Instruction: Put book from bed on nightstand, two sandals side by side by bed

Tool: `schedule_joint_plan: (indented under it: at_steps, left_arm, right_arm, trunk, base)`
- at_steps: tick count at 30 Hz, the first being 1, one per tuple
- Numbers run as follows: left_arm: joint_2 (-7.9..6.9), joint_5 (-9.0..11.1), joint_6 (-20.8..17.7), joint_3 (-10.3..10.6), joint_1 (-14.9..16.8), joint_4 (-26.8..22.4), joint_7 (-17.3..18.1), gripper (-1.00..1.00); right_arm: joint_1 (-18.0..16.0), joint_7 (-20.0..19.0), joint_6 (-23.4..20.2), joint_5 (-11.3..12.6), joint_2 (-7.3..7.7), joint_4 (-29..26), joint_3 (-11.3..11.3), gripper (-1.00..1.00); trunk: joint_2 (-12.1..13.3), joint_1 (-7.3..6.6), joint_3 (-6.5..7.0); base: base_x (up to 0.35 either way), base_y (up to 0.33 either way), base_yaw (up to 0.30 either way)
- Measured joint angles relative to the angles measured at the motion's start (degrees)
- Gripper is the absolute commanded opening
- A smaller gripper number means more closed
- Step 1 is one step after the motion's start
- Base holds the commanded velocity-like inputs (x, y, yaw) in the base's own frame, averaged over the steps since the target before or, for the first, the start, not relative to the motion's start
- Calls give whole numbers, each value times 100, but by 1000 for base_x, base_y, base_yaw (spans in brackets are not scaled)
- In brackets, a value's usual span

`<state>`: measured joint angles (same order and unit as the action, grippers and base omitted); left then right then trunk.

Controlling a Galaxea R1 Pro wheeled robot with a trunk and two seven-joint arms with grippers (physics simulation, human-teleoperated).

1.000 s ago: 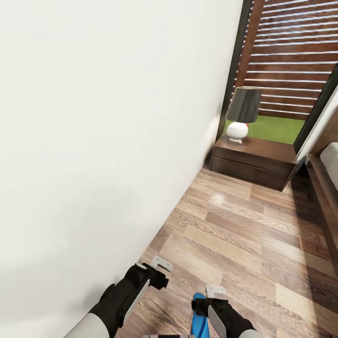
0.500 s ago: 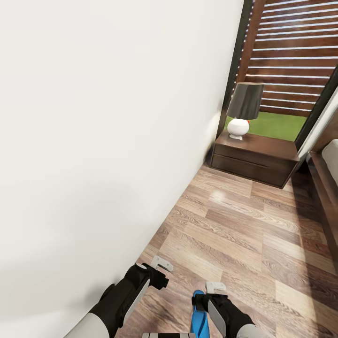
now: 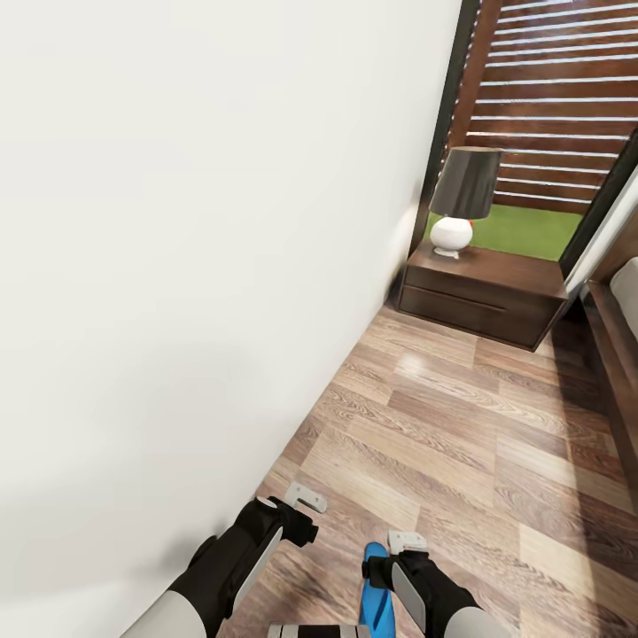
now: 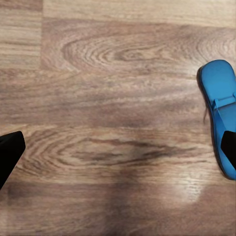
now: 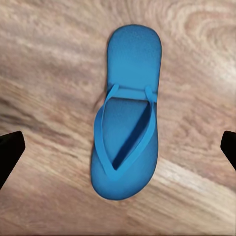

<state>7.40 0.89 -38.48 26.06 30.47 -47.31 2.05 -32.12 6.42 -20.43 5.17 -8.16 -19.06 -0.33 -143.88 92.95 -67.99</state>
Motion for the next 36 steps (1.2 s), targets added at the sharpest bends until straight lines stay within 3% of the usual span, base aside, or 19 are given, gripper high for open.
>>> schedule_joint_plan:
  at_steps: [15,27,36]
  left_arm:
    - [0,0,-12,0,0,-46,8,100]
    - [-12,5,-240,-5,-3,-805,15,100]
    - [-17,25,-401,-5,-4,-1292,16,100]
  right_arm:
    - [-4,0,-30,6,-4,26,-6,100]
    - [-5,1,-32,3,-4,22,-7,100]
    - [-5,1,-32,0,-2,19,-7,100]
  trunk:
    - [0,0,0]
    - [0,0,0]
    - [-11,21,-177]
  base:
    - [0,0,0]
    - [0,0,0]
    - [0,0,0]
